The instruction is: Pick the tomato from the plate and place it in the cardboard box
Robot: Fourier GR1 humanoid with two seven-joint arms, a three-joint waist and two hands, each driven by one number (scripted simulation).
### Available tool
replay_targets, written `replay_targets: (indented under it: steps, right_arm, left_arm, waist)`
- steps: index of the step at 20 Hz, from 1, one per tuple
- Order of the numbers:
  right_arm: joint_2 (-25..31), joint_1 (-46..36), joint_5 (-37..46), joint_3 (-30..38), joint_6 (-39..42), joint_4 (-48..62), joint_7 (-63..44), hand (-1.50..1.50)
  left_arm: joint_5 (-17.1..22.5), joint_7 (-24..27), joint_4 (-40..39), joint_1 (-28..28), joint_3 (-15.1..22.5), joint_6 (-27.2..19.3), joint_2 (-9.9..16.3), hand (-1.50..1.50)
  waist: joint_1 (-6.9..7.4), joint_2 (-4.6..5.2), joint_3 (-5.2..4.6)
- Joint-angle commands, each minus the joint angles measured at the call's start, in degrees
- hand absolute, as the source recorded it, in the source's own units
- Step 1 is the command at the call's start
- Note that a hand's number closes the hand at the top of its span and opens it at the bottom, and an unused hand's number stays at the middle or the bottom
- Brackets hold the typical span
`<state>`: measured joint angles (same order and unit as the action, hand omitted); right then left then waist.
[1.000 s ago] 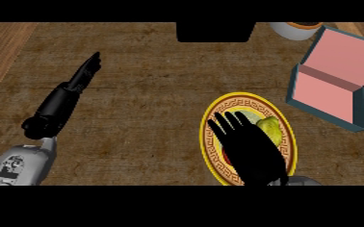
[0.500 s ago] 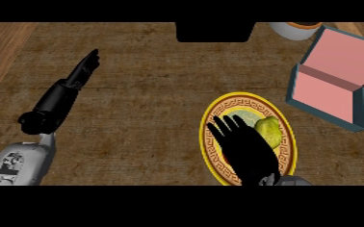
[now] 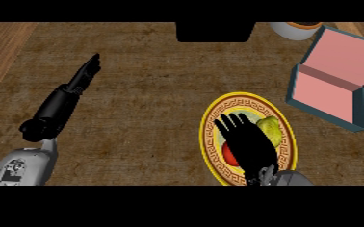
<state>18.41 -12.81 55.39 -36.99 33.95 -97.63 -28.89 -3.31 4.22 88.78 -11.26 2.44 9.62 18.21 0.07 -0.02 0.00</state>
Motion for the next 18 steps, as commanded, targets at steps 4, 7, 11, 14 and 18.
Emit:
replay_targets:
  steps: [4,7,11,14,18]
  right_arm:
    - [-1.8,-0.51,1.52,3.23,0.95,4.92,6.76,-1.5]
    - [-2.45,-0.07,5.51,-2.04,-3.29,4.86,9.46,1.5]
    - [-1.92,-1.08,9.05,-1.37,-10.91,8.67,15.18,1.5]
    - [-2.64,-0.33,11.94,-1.71,-14.4,8.43,16.44,1.5]
    - [0.58,-0.97,10.8,1.24,-16.77,7.14,24.01,1.5]
  left_arm:
    - [-2.62,-4.04,3.17,-0.78,0.29,-0.92,-3.61,0.0]
    - [-4.49,1.14,0.72,1.03,0.61,-1.0,-3.76,0.0]
    - [-1.05,-0.81,1.19,-1.22,-3.09,3.13,-0.99,0.0]
    - [-1.22,-0.46,1.6,0.66,-3.53,3.33,-1.56,0.0]
    - [-4.05,-1.06,0.04,-1.4,-1.82,1.32,-3.94,0.0]
  waist:
    - [0.04,-0.01,0.01]
    - [0.12,0.0,0.0]
    - [0.15,0.02,0.01]
    - [0.08,-0.01,0.01]
    - [-0.12,0.01,0.0]
